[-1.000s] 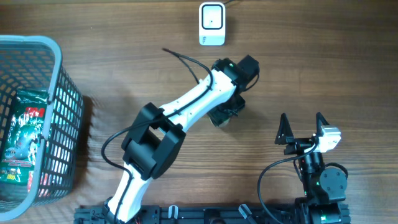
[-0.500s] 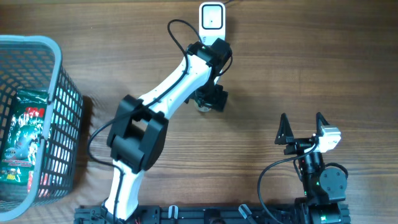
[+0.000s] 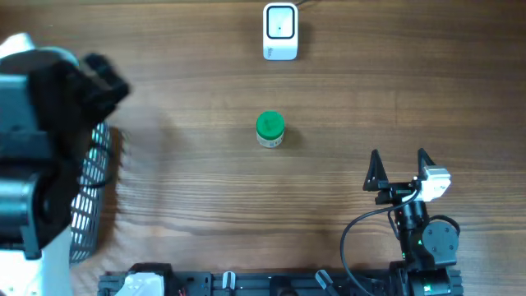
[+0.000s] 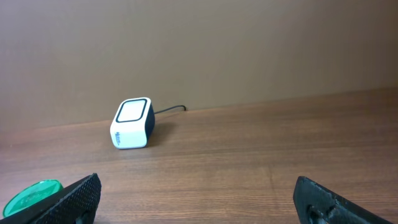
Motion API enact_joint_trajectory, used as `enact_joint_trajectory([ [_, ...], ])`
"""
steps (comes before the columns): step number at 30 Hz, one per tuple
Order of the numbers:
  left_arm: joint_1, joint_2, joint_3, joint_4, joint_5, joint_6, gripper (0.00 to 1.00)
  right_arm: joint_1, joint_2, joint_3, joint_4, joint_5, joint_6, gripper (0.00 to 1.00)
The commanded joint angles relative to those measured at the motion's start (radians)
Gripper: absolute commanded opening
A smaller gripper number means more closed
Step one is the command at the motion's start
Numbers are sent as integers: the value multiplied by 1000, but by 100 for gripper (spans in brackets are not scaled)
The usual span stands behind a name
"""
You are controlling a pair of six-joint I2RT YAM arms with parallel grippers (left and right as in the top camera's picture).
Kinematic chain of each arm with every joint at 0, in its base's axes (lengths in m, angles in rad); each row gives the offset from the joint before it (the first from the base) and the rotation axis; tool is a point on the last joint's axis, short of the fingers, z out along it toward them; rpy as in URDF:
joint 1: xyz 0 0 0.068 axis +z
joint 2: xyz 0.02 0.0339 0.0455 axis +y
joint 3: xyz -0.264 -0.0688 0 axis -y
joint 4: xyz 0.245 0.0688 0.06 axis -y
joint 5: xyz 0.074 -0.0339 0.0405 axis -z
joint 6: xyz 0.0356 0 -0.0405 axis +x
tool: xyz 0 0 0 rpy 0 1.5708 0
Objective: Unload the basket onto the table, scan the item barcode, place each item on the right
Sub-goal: 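Set the jar down on the table center and release, then reach the left gripper into the basket and grasp the wipes packet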
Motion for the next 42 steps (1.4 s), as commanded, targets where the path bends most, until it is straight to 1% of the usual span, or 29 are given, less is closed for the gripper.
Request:
enact_joint_trajectory([
  [1,347,18,-6,-31,163,-87,100,3,-3,-1,2,-4,3,100],
  [2,463,37,-26,-26,261,-87,100,3,-3,-1,2,-4,3,100],
  [4,628,68,-92,16,378,-85,100,3,-3,-1,2,-4,3,100],
  [6,727,81,-209,106,473,-77,100,3,-3,-1,2,-4,3,100],
  [7,760,81,-290,182,534,-51,100,3,-3,-1,2,-4,3,100],
  [8,794,81,-407,287,610,-31,100,3,-3,-1,2,-4,3,100],
  [10,830,84,-588,449,675,-31,100,3,-3,-1,2,-4,3,100],
  [12,845,100,-703,539,684,-31,100,3,-3,-1,2,-4,3,100],
  [14,850,134,-760,599,683,-31,100,3,-3,-1,2,-4,3,100],
  [16,849,215,-763,632,684,-31,100,3,-3,-1,2,-4,3,100],
  [20,849,372,-763,642,684,-31,100,3,-3,-1,2,-4,3,100],
  [23,849,441,-763,647,715,-14,100,3,-3,-1,2,-4,3,100],
  [28,848,481,-763,671,732,19,100,3,-3,-1,2,-4,3,100],
  [31,845,507,-763,692,737,19,100,3,-3,-1,2,-4,3,100],
  [34,813,540,-763,709,740,28,100,3,-3,-1,2,-4,3,100],
  [36,777,575,-763,721,739,71,100,3,-3,-1,2,-4,3,100],
  [37,763,592,-763,724,734,76,91,3,-3,-1,2,-4,4,100],
  [40,757,621,-763,731,725,76,38,3,-3,-1,2,-4,3,100],
  [42,757,621,-763,732,717,99,29,3,-3,-1,2,-4,3,100],
])
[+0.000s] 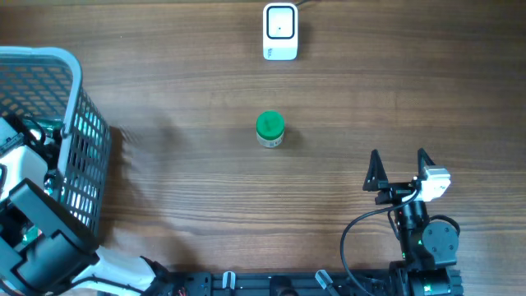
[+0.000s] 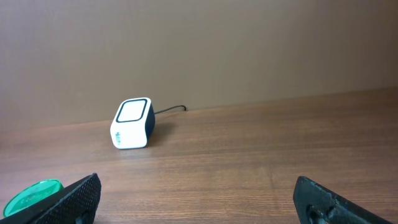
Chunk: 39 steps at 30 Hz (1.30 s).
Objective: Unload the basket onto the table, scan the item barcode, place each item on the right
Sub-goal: 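Reach the left gripper into the basket and grasp the wipes packet, then lift the wipes packet out and place it right of the jar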
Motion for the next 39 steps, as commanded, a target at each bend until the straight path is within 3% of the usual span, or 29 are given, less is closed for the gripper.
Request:
enact_joint_trajectory([
  [1,-10,41,-14,0,-22,39,14,2,-3,-1,2,-4,3,100],
  [2,-10,41,-14,-1,-34,39,4,2,-3,-1,2,-4,4,100],
  [7,-2,7,51,-32,89,38,4,2,-3,-1,2,-4,4,100],
  [9,12,-68,137,-118,143,38,4,2,-3,-1,2,-4,4,100],
  [12,35,-223,217,-223,143,39,4,2,-3,-1,2,-4,4,100],
  [20,40,-772,219,-281,159,39,4,2,-3,-1,2,-4,3,100],
  [25,-17,-967,219,-378,488,273,4,2,-3,-1,2,-4,3,100],
  [30,-293,-939,172,-540,584,612,4,2,-3,-1,2,-4,3,100],
  [35,-678,-780,30,-525,584,775,4,2,-3,-1,2,-4,4,100],
  [39,-915,-531,-2,-441,579,790,4,2,-3,-1,2,-4,4,100],
])
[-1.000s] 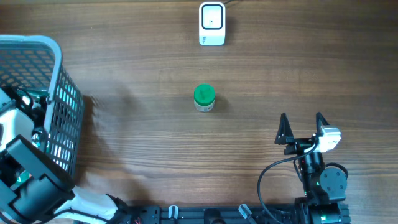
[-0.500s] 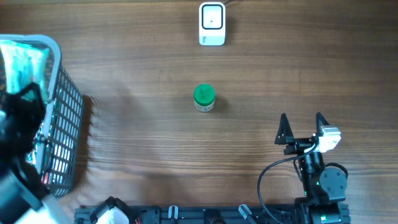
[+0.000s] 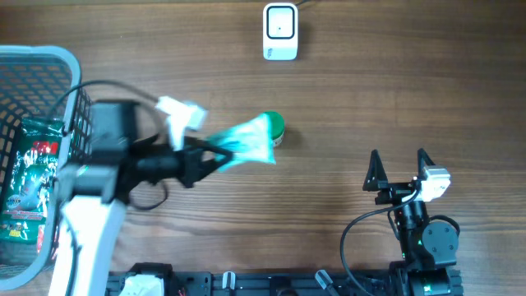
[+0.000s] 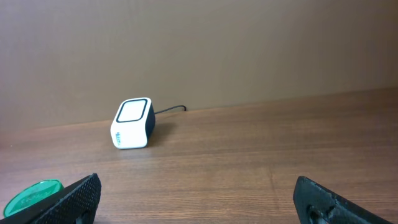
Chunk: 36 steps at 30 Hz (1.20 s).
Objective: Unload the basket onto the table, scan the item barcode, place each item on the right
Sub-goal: 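Lift the wipes packet out and place it right of the jar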
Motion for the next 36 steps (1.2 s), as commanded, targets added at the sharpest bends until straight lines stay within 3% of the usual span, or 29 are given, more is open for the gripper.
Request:
enact_joint_trajectory([
  [1,-176,198,-12,66,19,51,4,2,-3,-1,2,-4,3,100],
  [3,-260,311,-12,118,-64,-15,4,2,-3,-1,2,-4,3,100],
  [6,-420,496,-12,274,-420,-407,4,2,-3,-1,2,-4,3,100],
  [11,-607,615,-12,450,-624,-733,4,2,-3,-1,2,-4,3,100],
  [13,-647,620,-12,493,-643,-758,4,2,-3,-1,2,-4,3,100],
  [14,-663,619,-11,518,-643,-758,17,2,-3,-1,2,-4,3,100],
  [15,-669,618,-10,536,-644,-757,40,2,-3,-1,2,-4,3,100],
  [16,-661,617,6,526,-643,-757,77,2,-3,-1,2,-4,3,100],
  [19,-645,608,59,444,-666,-756,85,2,-3,-1,2,-4,3,100],
  [23,-640,473,227,175,-917,-753,89,2,-3,-1,2,-4,3,100],
  [25,-632,380,311,81,-1030,-753,100,2,-3,-1,2,-4,3,100],
  [28,-571,180,407,9,-1199,-756,100,2,-3,-1,2,-4,3,100],
  [31,-426,-5,416,11,-1317,-758,100,2,-3,-1,2,-4,3,100],
  [33,-259,-104,416,9,-1375,-807,100,2,-3,-1,2,-4,3,100],
  [36,101,-176,416,-7,-1380,-918,100,2,-3,-1,2,-4,3,100],
])
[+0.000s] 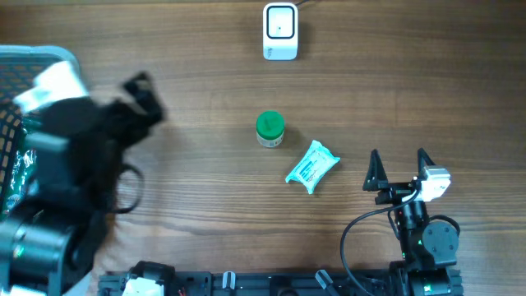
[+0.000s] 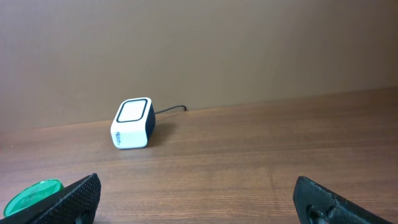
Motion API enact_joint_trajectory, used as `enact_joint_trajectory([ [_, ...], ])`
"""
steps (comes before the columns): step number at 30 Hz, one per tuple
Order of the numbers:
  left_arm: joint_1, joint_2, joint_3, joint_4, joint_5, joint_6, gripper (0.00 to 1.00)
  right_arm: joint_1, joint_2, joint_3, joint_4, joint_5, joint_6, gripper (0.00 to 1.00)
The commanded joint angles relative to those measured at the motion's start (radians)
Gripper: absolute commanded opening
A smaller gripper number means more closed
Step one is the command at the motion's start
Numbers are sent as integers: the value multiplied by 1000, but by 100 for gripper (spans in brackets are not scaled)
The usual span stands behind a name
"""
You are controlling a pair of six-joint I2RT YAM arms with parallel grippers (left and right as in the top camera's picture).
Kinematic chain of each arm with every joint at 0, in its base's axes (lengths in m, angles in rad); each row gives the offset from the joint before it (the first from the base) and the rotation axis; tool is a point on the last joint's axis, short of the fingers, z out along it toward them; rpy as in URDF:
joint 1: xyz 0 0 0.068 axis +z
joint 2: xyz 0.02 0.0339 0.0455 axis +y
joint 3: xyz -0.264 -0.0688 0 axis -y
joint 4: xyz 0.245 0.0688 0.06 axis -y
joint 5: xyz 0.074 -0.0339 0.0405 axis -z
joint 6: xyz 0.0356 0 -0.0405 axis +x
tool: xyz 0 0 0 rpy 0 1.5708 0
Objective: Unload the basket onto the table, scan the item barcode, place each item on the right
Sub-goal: 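Lift the wipes packet out and place it right of the jar, then reach the left gripper into the basket and grasp the red-white packet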
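A teal and white packet (image 1: 312, 167) lies flat on the table, just right of and nearer than a green-lidded jar (image 1: 269, 129). The white barcode scanner (image 1: 279, 33) stands at the far edge, cable behind it. My left arm (image 1: 78, 177) is a blurred dark mass at the left by the basket; its gripper (image 1: 141, 92) is too smeared to read. My right gripper (image 1: 399, 164) rests open at the near right, a short way right of the packet. The right wrist view has the scanner (image 2: 132, 123) and the jar's green lid (image 2: 31, 194), not the packet.
A grey mesh basket (image 1: 25, 59) with packaged goods stands at the left edge, partly under my left arm. A brown wall rises behind the scanner. The arm mounts run along the near edge.
The packet was in my left gripper beside the green jar; now it lies loose on the table to the jar's right. My left arm is back at the left by the basket. The right arm is unmoved.
My left arm was over the basket at the left, then low beside it with only the jar on the table. Then it held a teal packet at mid-table by the jar. Now the packet lies on the table and the arm is back left.
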Motion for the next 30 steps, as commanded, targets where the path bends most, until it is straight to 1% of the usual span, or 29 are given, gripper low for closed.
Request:
enact_joint_trajectory([
  [1,335,-23,6,-45,-31,-175,100,2,-3,-1,2,-4,3,100],
  [3,585,34,6,-119,84,-289,100,2,-3,-1,2,-4,3,100],
  [4,668,69,5,-135,143,-298,100,2,-3,-1,2,-4,3,100],
  [6,835,197,5,-158,276,-297,100,2,-3,-1,2,-4,3,100],
  [8,939,355,5,-175,365,-297,99,2,-3,-1,2,-4,3,100],
  [9,966,428,5,-182,393,-296,88,2,-3,-1,2,-4,3,100],
  [10,978,488,5,-192,404,-293,63,2,-3,-1,2,-4,3,100],
  [11,980,547,5,-218,407,-293,55,2,-3,-1,2,-4,3,100],
  [12,979,638,5,-278,388,-282,55,2,-3,-1,2,-4,3,100],
  [13,980,683,5,-311,364,-283,58,2,-3,-1,2,-4,3,100],
  [14,980,727,5,-340,331,-299,64,2,-3,-1,2,-4,3,100],
  [15,980,763,5,-371,284,-339,65,2,-3,-1,2,-4,3,100],
  [16,980,796,5,-410,208,-405,70,2,-2,-1,2,-4,3,100],
  [17,980,807,4,-427,159,-442,86,2,-2,-1,2,-4,3,100],
  [18,980,809,-3,-429,131,-456,91,2,-2,-1,2,-4,3,100],
  [20,979,809,-16,-429,81,-494,91,2,-1,-1,2,-4,3,100],
  [23,973,809,-71,-418,-16,-584,91,2,-1,-1,2,-4,4,100],
  [26,972,809,-160,-329,-53,-589,91,2,-1,-1,2,-4,3,100],
  [28,972,809,-223,-263,-82,-587,89,2,-1,-1,2,-4,3,100],
  [30,972,809,-261,-199,-83,-536,86,2,-1,-1,2,-4,3,100],
])
